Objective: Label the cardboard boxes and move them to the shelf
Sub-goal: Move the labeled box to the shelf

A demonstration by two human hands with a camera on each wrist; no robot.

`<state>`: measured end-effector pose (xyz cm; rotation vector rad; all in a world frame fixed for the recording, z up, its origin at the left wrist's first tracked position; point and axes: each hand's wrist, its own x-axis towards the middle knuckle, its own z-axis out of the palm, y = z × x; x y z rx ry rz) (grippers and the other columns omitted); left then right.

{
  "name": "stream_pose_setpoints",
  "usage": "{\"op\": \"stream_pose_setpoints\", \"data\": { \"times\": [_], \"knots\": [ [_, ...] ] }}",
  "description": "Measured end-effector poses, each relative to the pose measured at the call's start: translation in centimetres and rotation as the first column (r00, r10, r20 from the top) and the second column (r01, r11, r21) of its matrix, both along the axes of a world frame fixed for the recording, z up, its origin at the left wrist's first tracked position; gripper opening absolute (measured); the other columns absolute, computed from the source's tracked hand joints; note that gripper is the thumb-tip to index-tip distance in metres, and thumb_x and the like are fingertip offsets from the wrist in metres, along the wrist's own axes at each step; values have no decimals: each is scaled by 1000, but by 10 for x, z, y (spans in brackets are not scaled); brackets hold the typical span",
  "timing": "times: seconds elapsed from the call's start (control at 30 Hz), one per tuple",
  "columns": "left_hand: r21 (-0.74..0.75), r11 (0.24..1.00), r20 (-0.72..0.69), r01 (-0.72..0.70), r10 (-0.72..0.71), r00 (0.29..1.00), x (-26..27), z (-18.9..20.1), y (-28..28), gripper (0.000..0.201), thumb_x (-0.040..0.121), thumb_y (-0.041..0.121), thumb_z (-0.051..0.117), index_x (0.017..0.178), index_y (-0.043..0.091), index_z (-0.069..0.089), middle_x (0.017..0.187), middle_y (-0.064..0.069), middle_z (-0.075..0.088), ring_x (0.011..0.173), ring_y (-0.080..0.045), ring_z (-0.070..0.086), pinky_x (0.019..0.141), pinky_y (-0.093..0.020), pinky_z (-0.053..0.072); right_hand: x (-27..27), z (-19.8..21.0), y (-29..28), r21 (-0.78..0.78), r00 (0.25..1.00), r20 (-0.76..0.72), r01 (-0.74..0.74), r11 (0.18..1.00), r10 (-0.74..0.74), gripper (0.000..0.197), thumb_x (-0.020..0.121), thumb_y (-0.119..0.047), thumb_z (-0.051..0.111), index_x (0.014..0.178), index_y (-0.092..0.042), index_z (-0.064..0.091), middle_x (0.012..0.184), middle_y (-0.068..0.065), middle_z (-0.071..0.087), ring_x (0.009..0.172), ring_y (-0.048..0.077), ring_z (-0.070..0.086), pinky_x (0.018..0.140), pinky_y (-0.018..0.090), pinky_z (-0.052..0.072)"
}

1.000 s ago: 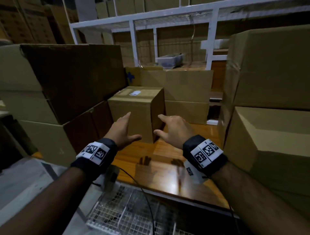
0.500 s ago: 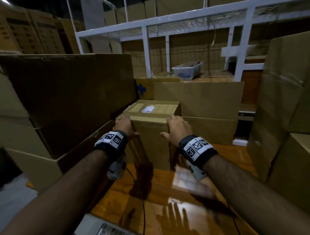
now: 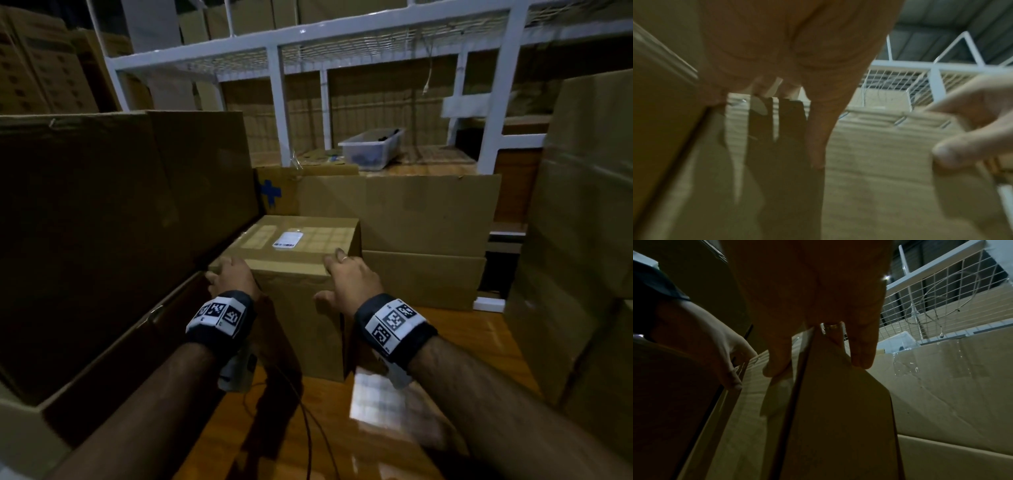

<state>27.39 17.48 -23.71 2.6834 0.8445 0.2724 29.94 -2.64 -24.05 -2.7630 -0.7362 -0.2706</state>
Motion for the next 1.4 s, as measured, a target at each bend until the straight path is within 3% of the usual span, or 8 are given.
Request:
{"op": "stream_pose_setpoints", "data": {
  "times": [0.17, 0.4, 0.63, 0.77, 0.9, 1.03, 1.2, 1.4],
  "knots": [
    [-12, 1000, 18, 22, -22, 1000, -3, 0, 4, 89, 64, 37, 86, 138, 15, 41, 147, -11, 30, 134, -43, 24, 107, -57, 30, 2, 1, -12, 27, 1000, -20, -6, 1000, 6, 69, 84, -50, 65, 141, -24, 39, 154, 4, 29, 133, 28, 36, 101, 41, 41],
    [-36, 998, -12, -61, 61, 998, -4, 10, 6, 85, 68, 37, 84, 136, 8, 44, 141, -15, 32, 130, -38, 31, 101, -53, 39, 0, 5, -16, 33, 1000, -26, 3, 999, -2, 65, 84, -45, 67, 140, -23, 42, 152, 1, 34, 129, 26, 41, 103, 41, 42],
    [16, 998, -23, -62, 62, 998, -9, 12, 5, 76, 73, 36, 81, 136, 12, 45, 144, -14, 30, 131, -38, 30, 104, -52, 33, -1, 8, -18, 23, 999, -35, 31, 999, -31, 70, 84, -42, 69, 144, -22, 39, 155, 1, 30, 133, 25, 39, 108, 39, 38],
    [23, 999, 11, -24, 23, 1000, -17, 11, 7, 78, 72, 41, 81, 135, 15, 44, 143, -13, 27, 131, -37, 30, 105, -50, 31, -2, 8, -25, 37, 997, -47, 62, 997, -61, 73, 81, -42, 73, 144, -24, 41, 153, 5, 34, 134, 25, 40, 108, 36, 36],
    [1, 999, 65, 44, -44, 997, -20, 10, 10, 86, 63, 41, 86, 133, 12, 45, 135, -12, 27, 124, -36, 37, 102, -47, 39, -3, 11, -28, 20, 993, -62, 104, 994, -103, 74, 75, -44, 77, 138, -21, 48, 149, 14, 39, 133, 27, 42, 107, 35, 37],
    [32, 990, 91, 137, -139, 986, -25, 7, 17, 98, 52, 50, 88, 135, 26, 43, 131, -5, 30, 122, -33, 32, 99, -52, 39, -2, 9, -21, 24, 990, -77, 120, 993, -117, 75, 67, -46, 82, 131, -19, 51, 142, 7, 43, 123, 25, 48, 100, 35, 44],
    [27, 954, 95, 300, -301, 949, -29, -1, 19, 106, 49, 53, 88, 140, 31, 37, 144, -2, 24, 129, -31, 26, 105, -48, 35, -1, 1, -15, 1, 986, -84, 148, 989, -147, 102, 66, -54, 80, 148, -22, 29, 157, 5, 21, 135, 28, 34, 111, 39, 34],
    [116, 905, -141, 410, -394, 908, -18, 7, 29, 124, 51, 55, 86, 150, 30, 15, 159, -5, 4, 143, -30, 21, 112, -45, 26, 7, -2, -19, -25, 989, -92, 110, 994, -112, 116, 59, -61, 80, 151, -29, 18, 160, 3, 12, 140, 31, 27, 113, 40, 29]
  ]
}}
